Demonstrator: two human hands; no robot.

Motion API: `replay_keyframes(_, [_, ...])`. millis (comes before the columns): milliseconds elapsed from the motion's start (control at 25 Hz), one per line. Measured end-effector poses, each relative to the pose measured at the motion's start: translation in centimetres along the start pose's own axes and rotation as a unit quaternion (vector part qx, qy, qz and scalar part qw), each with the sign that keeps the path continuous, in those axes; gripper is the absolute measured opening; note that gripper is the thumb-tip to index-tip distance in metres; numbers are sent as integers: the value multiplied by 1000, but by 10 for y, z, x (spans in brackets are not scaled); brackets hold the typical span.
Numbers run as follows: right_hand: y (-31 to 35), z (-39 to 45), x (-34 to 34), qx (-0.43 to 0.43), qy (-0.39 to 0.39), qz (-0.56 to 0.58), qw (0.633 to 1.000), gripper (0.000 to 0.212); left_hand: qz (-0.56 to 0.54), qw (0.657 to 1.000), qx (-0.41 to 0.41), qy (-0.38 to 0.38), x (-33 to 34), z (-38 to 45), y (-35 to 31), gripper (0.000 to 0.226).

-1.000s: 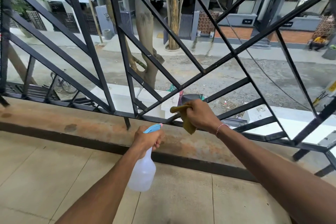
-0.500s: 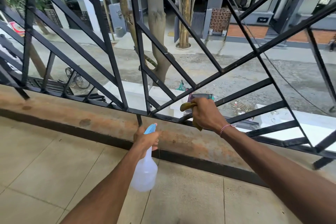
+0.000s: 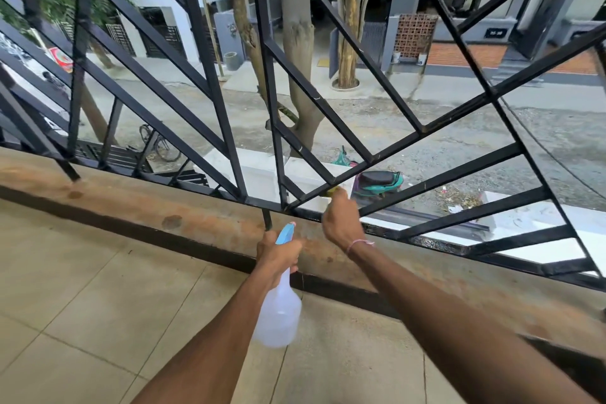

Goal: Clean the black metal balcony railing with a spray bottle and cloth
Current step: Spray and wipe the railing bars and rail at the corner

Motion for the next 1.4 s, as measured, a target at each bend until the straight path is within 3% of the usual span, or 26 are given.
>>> replay_keyframes(80, [-6,1,62,17,75,-47,996,45,-6,1000,3,-6,-5,-1,-1,43])
replay_keyframes(160, [-3,3,109,-37,131,-156,978,59,10,1000,9,-21,-11,0,-1,40])
replay_keyframes(360, [6,4,117,-205,145,-344,905,62,39,999,33,-9,-5,4,-2,36])
replay_keyframes(520, [3,-1,77,-213,135,-452,856,37,34,999,36,14,7,-2,-9,38])
replay_keyframes(600, [-8,-10,60,-199,136,-526,816,31,43,997,52,23,12,-5,-15,29])
replay_keyframes(680, [-17,-20,46,-209,127,-576,780,30,58,995,73,35,18,-10,-22,22])
replay_keyframes(880, [-23,-32,6,-199,79,-652,727,40,55,991,83,88,40,-24,-31,36])
replay_keyframes(1000, [-21,-37,-36,-178,44,-675,715,52,46,988,95,114,54,-35,-43,37])
replay_keyframes(1240, [-4,-51,-150,-133,4,-749,650,41,17,979,126,162,78,-57,-69,33])
replay_keyframes(1320, [2,-49,-197,-115,-44,-750,649,35,25,978,134,159,79,-62,-75,24])
replay_keyframes(1400, [4,-47,-219,-105,-62,-730,673,34,29,976,144,159,81,-64,-78,17])
Point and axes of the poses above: each hand's wrist, its own z-axis towards the middle knuckle, its own x-axis out of the palm, y = z × x, the point moved 10 cm from there along z, towards the middle knuckle, and after that the axes turned 4 degrees about z, right-handed, at the moved point
